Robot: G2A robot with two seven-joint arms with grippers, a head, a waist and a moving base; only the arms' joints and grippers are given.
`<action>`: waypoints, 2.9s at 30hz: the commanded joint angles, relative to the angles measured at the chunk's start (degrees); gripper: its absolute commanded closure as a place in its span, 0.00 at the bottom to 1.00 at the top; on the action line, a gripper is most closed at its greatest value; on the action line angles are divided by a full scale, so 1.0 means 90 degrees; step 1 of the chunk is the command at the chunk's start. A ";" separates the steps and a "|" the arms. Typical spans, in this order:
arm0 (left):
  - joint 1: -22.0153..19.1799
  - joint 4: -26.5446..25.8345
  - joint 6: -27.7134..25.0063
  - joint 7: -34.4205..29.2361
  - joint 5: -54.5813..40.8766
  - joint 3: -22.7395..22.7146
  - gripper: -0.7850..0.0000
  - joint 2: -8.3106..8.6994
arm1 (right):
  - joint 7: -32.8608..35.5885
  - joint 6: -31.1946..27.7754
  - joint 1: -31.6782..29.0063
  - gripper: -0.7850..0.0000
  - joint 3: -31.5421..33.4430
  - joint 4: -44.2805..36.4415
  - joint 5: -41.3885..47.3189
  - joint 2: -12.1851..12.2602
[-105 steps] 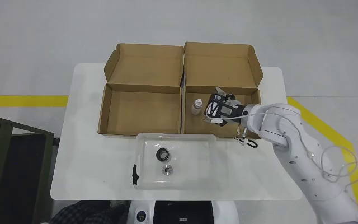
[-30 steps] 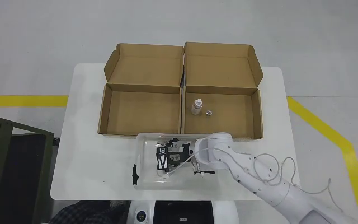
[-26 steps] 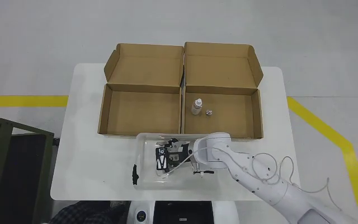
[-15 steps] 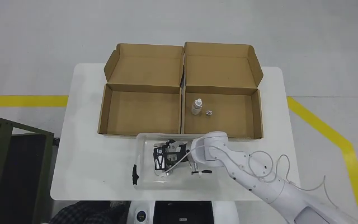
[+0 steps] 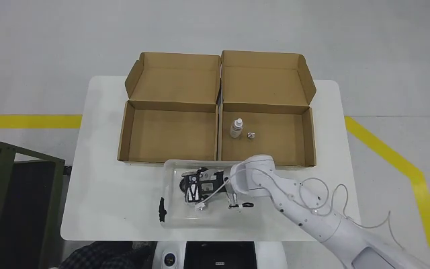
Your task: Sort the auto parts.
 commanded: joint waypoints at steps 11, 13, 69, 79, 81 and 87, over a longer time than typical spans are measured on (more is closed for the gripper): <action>0.0000 0.0000 0.0000 0.0000 0.0000 0.0000 0.00 0.0000 | 0.0003 -0.0363 -0.0407 1.00 0.0979 -0.0900 0.0317 0.0290; 0.0000 0.0000 0.0000 0.0000 0.0000 0.0000 0.00 0.0000 | -0.0046 -0.0423 -0.0503 1.00 0.1172 -0.1074 0.0400 0.0343; 0.0000 0.0000 0.0000 0.0000 0.0000 0.0000 0.00 0.0000 | -0.0576 -0.0124 -0.0862 1.00 0.2485 -0.1745 0.0823 0.0605; 0.0000 0.0000 0.0000 0.0000 0.0000 0.0000 0.00 0.0000 | -0.0463 0.0354 -0.0237 1.00 0.1866 -0.1108 0.0592 0.0396; 0.0000 0.0000 0.0000 0.0000 0.0000 0.0000 0.00 0.0000 | -0.0386 0.0499 -0.0089 1.00 0.1733 -0.0926 0.0582 0.0340; 0.0000 0.0000 0.0000 0.0000 0.0000 0.0000 0.00 0.0000 | -0.0110 0.0917 0.0357 1.00 0.1338 -0.0450 0.0626 0.0150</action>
